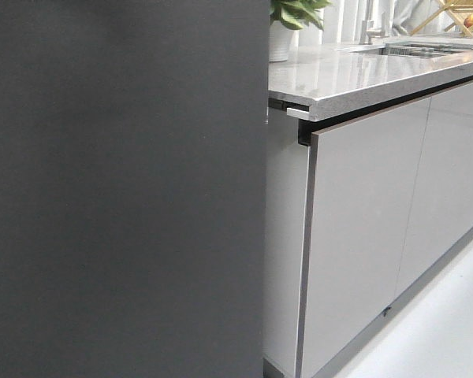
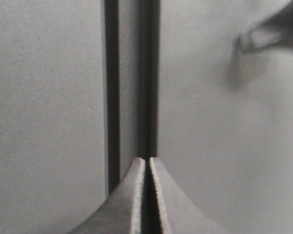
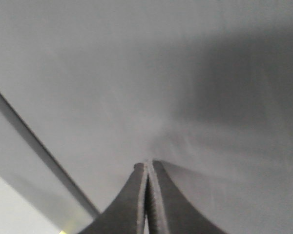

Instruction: Close fridge door

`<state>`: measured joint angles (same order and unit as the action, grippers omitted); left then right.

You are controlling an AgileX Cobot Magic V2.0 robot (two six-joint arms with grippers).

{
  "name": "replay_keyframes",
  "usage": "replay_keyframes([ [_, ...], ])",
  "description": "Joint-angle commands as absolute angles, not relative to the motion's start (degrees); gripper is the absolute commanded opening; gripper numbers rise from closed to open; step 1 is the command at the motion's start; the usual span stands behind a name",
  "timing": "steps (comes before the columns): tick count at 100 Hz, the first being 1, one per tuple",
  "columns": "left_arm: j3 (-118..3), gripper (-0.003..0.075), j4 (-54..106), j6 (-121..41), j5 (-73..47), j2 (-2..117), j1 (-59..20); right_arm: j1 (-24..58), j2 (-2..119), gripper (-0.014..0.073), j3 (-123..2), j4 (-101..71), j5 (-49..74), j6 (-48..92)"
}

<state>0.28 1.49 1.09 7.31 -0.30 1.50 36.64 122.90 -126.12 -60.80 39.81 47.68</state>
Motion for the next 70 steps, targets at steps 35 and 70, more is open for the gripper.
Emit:
replay_keyframes([
  [35,2.3,-0.002,1.7,1.3,11.5,-0.9,1.4,36.2,119.7,-0.0046,-127.8,-60.0,36.3,47.4],
  [70,2.3,-0.002,1.7,1.3,11.5,-0.9,1.4,33.5,112.6,-0.0046,-127.8,-54.4,38.0,44.1],
])
